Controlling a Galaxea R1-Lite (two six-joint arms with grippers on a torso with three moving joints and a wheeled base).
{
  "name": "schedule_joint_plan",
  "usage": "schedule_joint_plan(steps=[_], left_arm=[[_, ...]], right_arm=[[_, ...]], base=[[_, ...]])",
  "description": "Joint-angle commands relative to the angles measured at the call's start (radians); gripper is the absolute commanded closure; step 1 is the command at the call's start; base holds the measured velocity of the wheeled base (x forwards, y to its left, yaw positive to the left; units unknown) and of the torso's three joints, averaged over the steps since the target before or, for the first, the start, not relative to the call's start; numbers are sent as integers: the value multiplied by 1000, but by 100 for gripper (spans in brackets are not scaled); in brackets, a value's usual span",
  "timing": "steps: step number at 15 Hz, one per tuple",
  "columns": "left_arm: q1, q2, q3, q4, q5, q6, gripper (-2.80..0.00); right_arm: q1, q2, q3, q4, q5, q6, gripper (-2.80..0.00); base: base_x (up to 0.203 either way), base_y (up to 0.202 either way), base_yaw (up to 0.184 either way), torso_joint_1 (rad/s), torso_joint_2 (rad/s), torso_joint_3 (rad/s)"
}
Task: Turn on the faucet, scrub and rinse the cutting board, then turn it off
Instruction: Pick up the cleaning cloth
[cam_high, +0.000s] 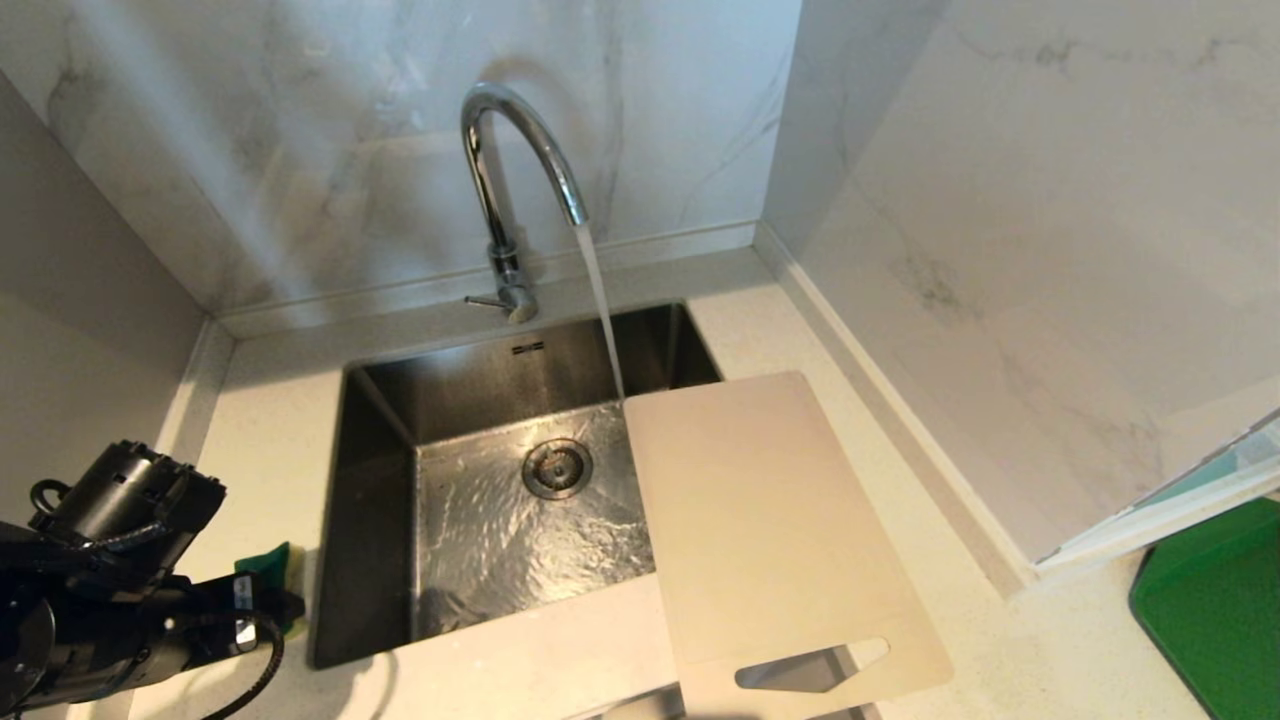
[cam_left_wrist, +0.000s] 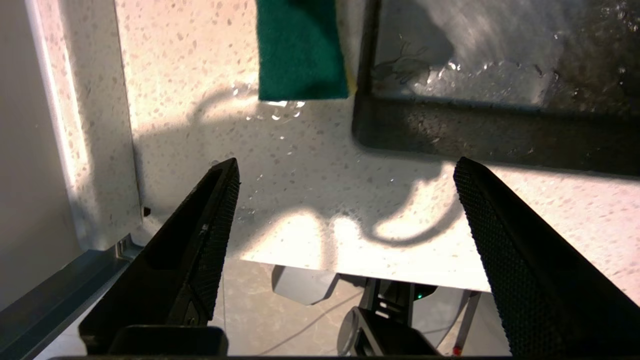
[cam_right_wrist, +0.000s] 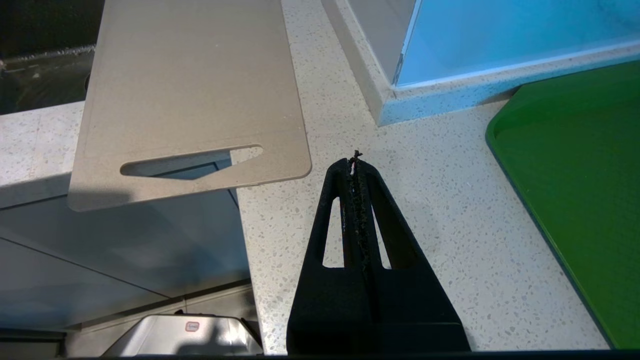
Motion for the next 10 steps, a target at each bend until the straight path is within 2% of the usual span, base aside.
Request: schedule_joint_plan(steps=[1,3,5,7,10], left_arm=[[12,-14,28,1,0,-4,-280],[32,-10,36,-2,-23,-15,-280],[35,-6,42,-2,-45,-61,-280],[44,11,44,-2,-60,-70,-280],[136,53,44,-30,-139,-87,-280]], right_arm=[[0,0,0,0,0,0,0],[0,0,0,0,0,0,0],[0,0,0,0,0,0,0],[0,0,0,0,0,0,0],[0,0,0,0,0,-2,0]], base=[[0,0,0,0,0,0],[0,0,0,0,0,0],[0,0,0,0,0,0],[0,0,0,0,0,0],[0,0,0,0,0,0]])
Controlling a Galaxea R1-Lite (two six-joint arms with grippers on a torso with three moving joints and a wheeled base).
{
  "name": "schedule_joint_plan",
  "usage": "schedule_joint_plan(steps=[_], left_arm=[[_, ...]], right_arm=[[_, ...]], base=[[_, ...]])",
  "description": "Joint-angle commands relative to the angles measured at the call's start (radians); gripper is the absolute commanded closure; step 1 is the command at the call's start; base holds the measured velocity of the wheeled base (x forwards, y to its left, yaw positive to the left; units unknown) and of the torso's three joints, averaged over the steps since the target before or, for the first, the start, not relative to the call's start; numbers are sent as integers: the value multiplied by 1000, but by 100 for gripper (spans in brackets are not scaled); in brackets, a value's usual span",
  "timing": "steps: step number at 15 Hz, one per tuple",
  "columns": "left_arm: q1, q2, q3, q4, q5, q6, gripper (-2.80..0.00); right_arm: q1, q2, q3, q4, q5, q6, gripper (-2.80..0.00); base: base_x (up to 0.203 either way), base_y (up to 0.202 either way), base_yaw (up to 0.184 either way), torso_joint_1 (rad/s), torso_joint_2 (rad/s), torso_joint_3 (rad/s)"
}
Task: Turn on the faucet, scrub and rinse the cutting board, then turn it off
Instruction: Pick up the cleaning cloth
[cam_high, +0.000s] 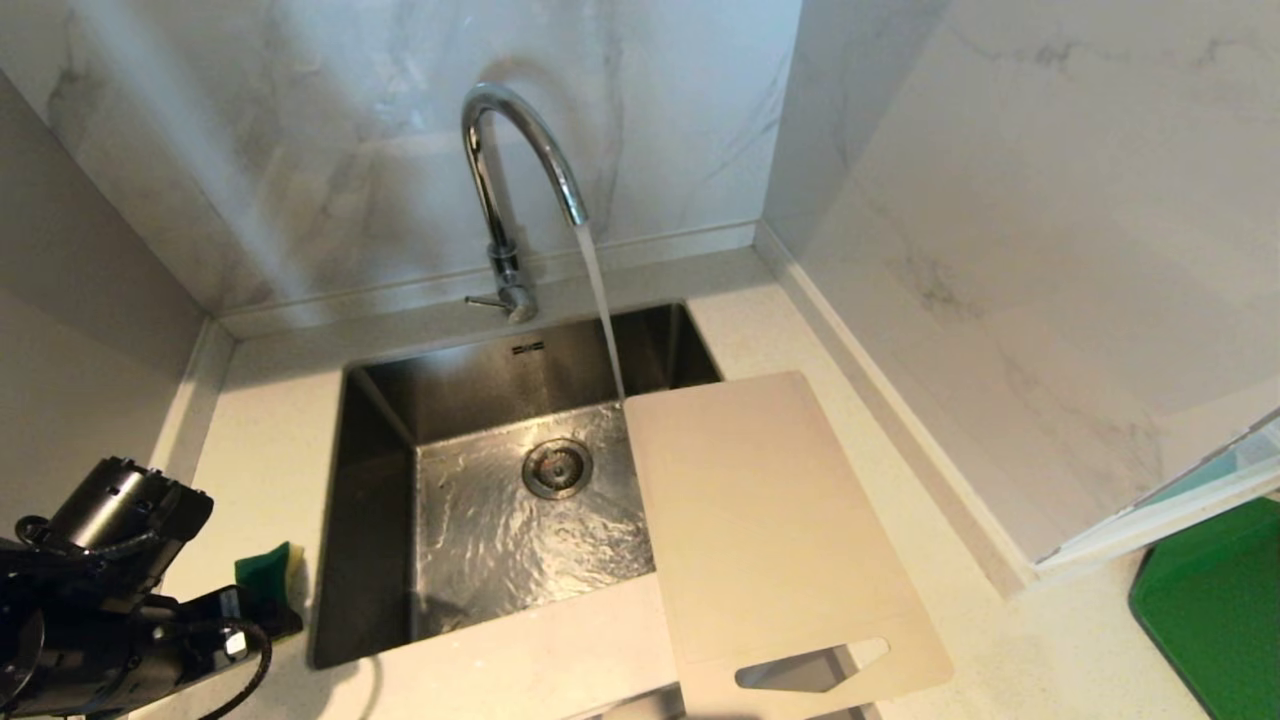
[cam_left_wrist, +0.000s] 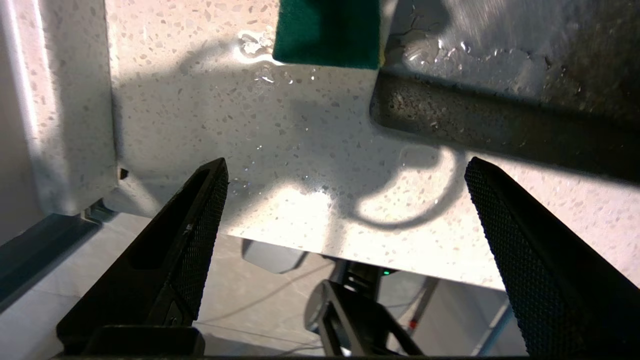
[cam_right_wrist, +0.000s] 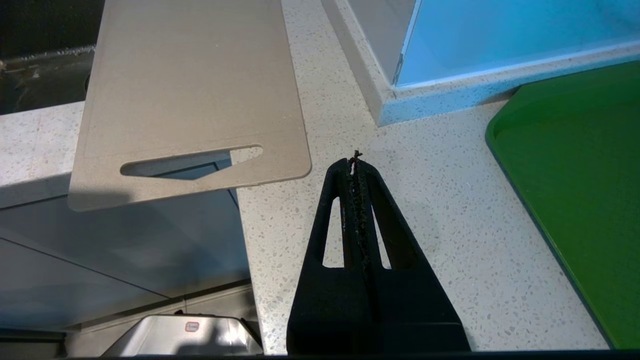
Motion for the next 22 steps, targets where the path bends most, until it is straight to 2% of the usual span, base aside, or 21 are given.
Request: schedule_joint_plan(steps=[1,3,10,12,15,20,22], left_arm=[[78,53,3,-29,-49,-2,-280],[100,83,6,-73,-72,18,-280],[150,173,-13,-190,-81,44,-280],[152,192,-41,-201,-83,53,-280],[195,202,-66,-201,-86,79,-280],[322,207,-86,-201,-181,151,-280],[326,218,-86,-203,-186,154,-280]], right_arm=[[0,0,0,0,1,0,0],[0,0,0,0,1,0,0],[0,0,0,0,1,0,0],[0,0,0,0,1,0,0],[0,0,0,0,1,0,0],[0,0,0,0,1,0,0],[0,0,0,0,1,0,0]], base=[[0,0,0,0,0,0],[0,0,0,0,0,0],[0,0,0,0,0,0],[0,0,0,0,0,0],[0,0,0,0,0,0],[0,0,0,0,0,0],[0,0,0,0,0,0]])
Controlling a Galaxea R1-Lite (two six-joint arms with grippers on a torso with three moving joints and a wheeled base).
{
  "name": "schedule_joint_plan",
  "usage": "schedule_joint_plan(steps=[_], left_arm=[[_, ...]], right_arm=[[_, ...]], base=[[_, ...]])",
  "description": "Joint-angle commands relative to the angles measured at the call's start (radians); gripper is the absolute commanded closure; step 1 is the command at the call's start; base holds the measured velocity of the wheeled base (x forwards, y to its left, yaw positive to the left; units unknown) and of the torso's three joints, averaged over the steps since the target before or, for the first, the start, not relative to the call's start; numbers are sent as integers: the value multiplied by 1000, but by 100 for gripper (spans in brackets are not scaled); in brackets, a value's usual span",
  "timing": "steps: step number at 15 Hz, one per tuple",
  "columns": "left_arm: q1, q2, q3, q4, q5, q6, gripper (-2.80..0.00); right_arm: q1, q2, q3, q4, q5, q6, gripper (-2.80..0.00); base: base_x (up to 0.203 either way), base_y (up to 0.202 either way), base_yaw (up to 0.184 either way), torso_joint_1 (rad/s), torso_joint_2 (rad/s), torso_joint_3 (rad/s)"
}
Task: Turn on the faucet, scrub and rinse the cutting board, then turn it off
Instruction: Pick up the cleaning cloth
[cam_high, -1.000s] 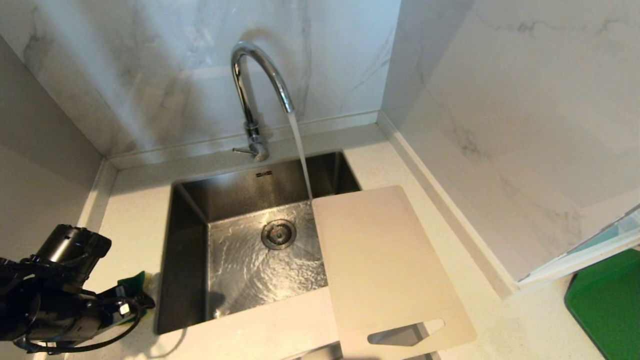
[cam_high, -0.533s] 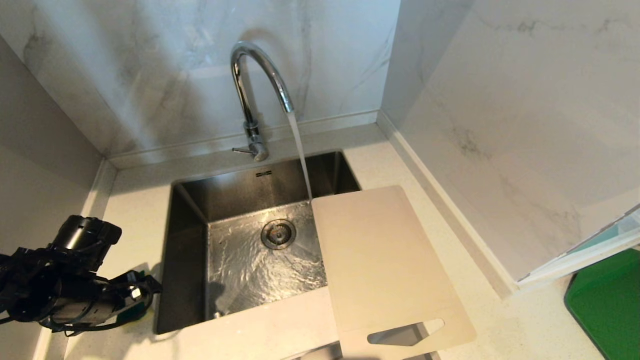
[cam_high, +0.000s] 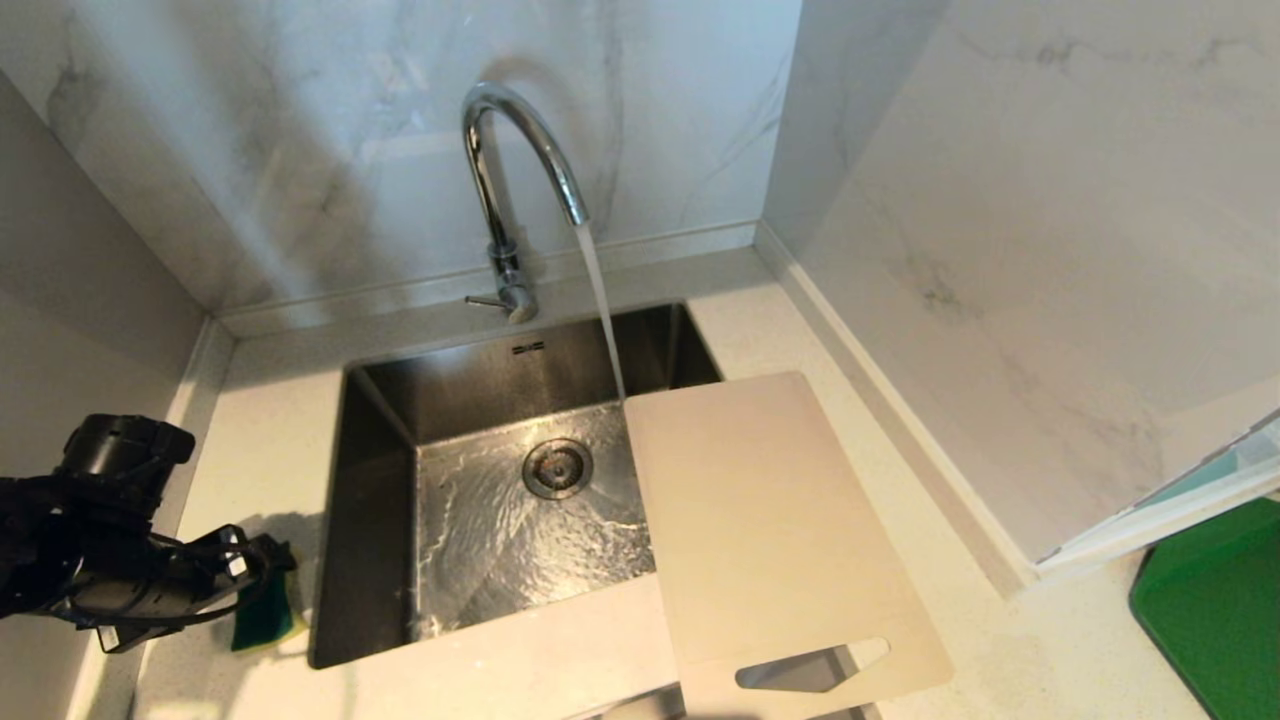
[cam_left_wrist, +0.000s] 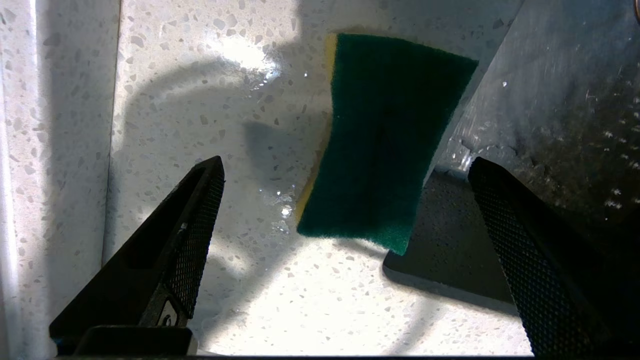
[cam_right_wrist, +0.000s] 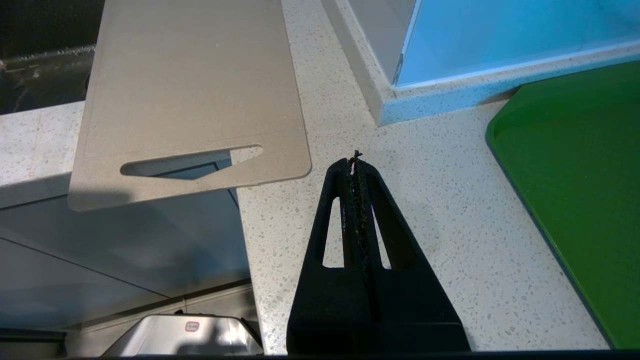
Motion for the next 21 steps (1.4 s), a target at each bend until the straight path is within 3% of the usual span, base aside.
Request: schedule_joint_plan(steps=[1,12,13,14,21], left_arm=[[8,19,-3,-1,-2,-3,-280],[10,100,-5,-53,-2,-3,-280],[9,98,-3,-51,-2,-3,-149],[10,98,-3,-53,-2,-3,0],[11,98,-3,-53,-3,-8,0]], right_arm=[[0,0,0,0,1,0,0],[0,0,0,0,1,0,0],[0,0,0,0,1,0,0],[0,0,0,0,1,0,0],[0,0,0,0,1,0,0]], base=[[0,0,0,0,0,0],[0,0,0,0,0,0],[0,0,0,0,0,0],[0,0,0,0,0,0],[0,0,0,0,0,0]])
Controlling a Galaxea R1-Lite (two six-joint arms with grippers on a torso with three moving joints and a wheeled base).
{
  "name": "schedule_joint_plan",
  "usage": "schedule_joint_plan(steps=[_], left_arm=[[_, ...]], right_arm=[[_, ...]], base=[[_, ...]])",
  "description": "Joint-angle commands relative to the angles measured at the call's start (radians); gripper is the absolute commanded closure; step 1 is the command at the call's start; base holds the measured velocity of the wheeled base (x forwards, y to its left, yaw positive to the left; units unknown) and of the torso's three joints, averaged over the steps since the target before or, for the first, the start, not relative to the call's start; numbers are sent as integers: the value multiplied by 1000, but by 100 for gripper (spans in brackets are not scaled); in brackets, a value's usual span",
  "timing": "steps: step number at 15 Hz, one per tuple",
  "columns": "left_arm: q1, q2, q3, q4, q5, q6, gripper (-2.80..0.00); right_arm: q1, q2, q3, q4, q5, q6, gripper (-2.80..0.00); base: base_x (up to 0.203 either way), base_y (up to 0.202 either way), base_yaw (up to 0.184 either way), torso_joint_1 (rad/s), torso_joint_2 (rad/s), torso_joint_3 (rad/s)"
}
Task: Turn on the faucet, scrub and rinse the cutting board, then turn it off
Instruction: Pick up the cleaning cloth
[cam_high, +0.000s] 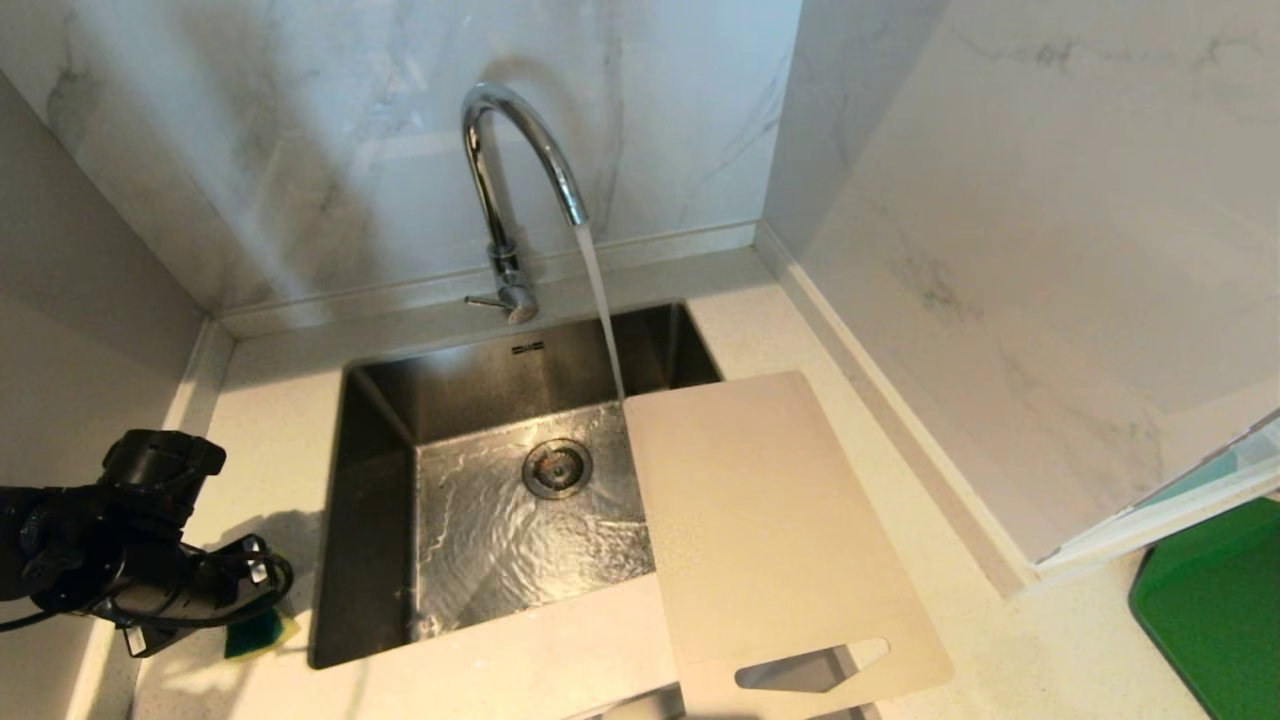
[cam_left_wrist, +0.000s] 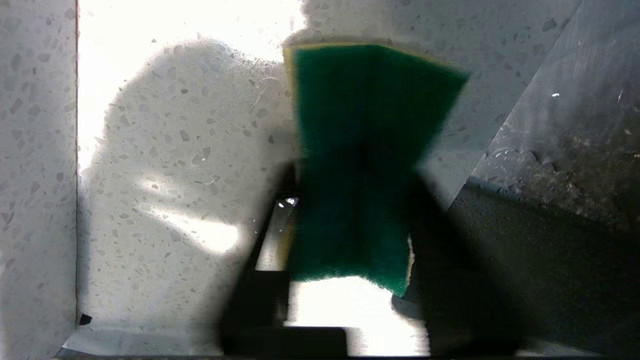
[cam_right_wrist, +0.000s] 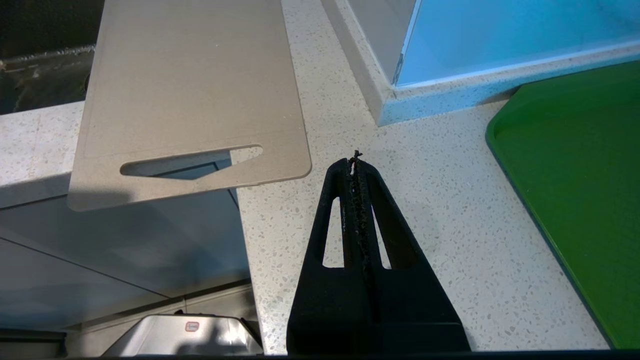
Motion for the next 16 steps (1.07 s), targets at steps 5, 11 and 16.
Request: schedule_joint_plan(steps=[5,11,16], left_arm=[[-3,-10,-3,0,2,-6,0],[-57,-190,-17,69,5,2,0],[-57,-360,-178,255,18,132,0]], right_arm=[[1,0,0,0,0,-1,0],[1,0,0,0,0,-2,0],[1,0,0,0,0,0,0]], base=[[0,0,0,0,0,0],[0,0,0,0,0,0],[0,0,0,0,0,0]])
